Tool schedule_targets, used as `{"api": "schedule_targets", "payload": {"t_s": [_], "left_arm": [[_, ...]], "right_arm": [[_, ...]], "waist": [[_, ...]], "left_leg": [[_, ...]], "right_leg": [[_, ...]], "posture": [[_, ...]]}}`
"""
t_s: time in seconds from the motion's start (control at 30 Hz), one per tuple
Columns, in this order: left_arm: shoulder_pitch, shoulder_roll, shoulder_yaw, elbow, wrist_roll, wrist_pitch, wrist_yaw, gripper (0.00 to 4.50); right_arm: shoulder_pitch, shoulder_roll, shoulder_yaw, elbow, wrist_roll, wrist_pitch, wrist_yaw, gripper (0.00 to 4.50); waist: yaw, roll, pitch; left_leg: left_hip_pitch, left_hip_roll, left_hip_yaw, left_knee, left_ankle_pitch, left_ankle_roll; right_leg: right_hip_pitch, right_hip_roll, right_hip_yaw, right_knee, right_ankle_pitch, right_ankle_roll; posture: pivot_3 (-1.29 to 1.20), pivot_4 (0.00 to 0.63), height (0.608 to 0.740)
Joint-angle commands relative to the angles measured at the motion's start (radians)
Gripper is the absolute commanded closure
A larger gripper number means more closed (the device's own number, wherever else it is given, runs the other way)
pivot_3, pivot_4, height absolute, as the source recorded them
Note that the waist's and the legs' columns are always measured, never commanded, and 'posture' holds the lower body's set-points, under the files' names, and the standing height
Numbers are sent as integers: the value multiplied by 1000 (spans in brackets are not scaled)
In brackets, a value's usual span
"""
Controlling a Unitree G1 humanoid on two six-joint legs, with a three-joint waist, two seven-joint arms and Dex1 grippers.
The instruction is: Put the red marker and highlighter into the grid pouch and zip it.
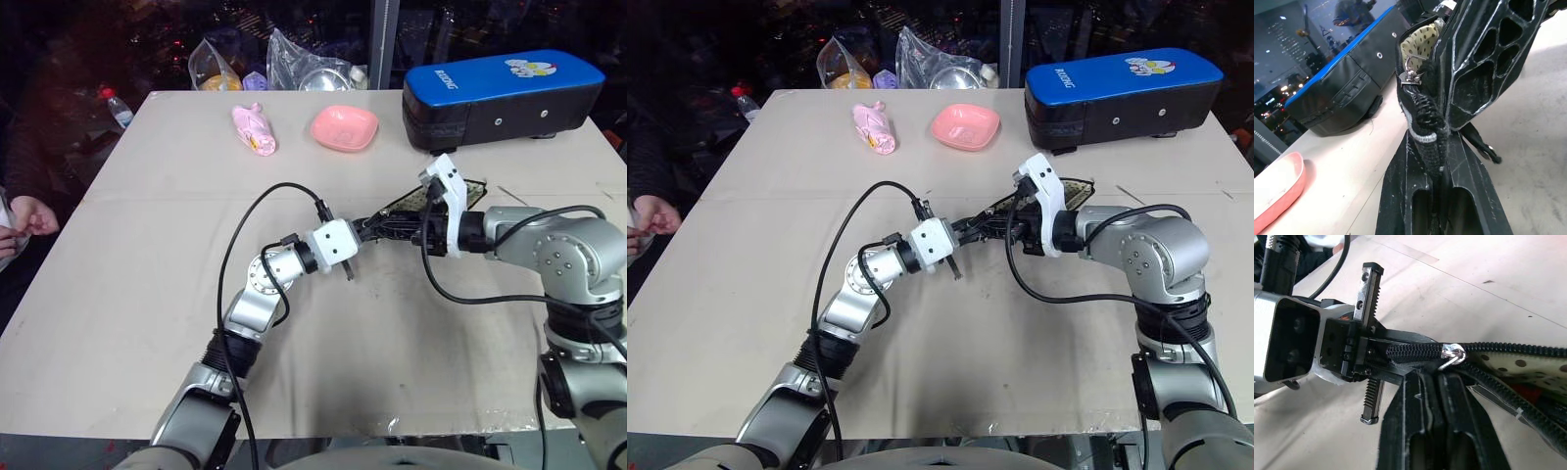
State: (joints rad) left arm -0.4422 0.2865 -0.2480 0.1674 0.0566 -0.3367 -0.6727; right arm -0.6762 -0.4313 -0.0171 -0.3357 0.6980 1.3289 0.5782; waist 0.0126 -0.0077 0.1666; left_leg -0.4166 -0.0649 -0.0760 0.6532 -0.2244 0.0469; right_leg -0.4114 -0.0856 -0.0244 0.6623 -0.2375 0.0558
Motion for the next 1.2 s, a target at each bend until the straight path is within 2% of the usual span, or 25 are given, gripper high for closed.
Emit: {"api": "schedule_targets", "payload": {"t_s": [0.03,0.1,0.27,0.57,0.8,1.03,1.2], "left_arm": [[-11,-6,-11,-35,-2,-27,2,4500],[-11,-4,-10,-36,0,-27,5,4500],[-5,10,11,-36,0,-25,18,4500],[4,21,21,-32,-4,-29,24,4500],[-2,37,37,-20,0,-40,41,4500],[-10,47,46,-2,16,-52,75,4500],[-7,57,48,1,12,-56,73,4500]], "right_arm": [[-1,1,-33,-28,13,3,-32,4404],[8,-9,-47,-35,6,-7,-55,4404],[44,-127,-75,-62,-32,-48,-64,4404],[67,-271,-168,92,-130,-152,-105,4404],[69,-298,-209,196,-200,-216,-162,4404],[88,-269,-207,191,-219,-274,-182,4404],[104,-294,-184,173,-213,-298,-130,4404]], "waist": [[0,0,0],[0,0,0],[1,0,0],[0,0,0],[0,0,0],[0,0,0],[0,0,0]], "left_leg": [[0,0,0,0,0,0],[0,0,0,0,0,0],[0,-1,0,0,0,0],[0,0,0,0,0,0],[0,0,1,0,0,0],[0,0,1,0,0,0],[0,0,1,0,0,0]], "right_leg": [[0,0,0,0,0,0],[0,0,0,0,0,0],[0,0,-1,0,0,0],[0,0,-2,0,0,0],[0,0,-2,0,0,0],[0,0,-1,0,0,0],[0,0,-1,0,0,0]], "posture": [[0,150,734],[0,150,734],[0,150,734],[0,150,734],[0,150,734],[0,150,734],[0,150,734]]}}
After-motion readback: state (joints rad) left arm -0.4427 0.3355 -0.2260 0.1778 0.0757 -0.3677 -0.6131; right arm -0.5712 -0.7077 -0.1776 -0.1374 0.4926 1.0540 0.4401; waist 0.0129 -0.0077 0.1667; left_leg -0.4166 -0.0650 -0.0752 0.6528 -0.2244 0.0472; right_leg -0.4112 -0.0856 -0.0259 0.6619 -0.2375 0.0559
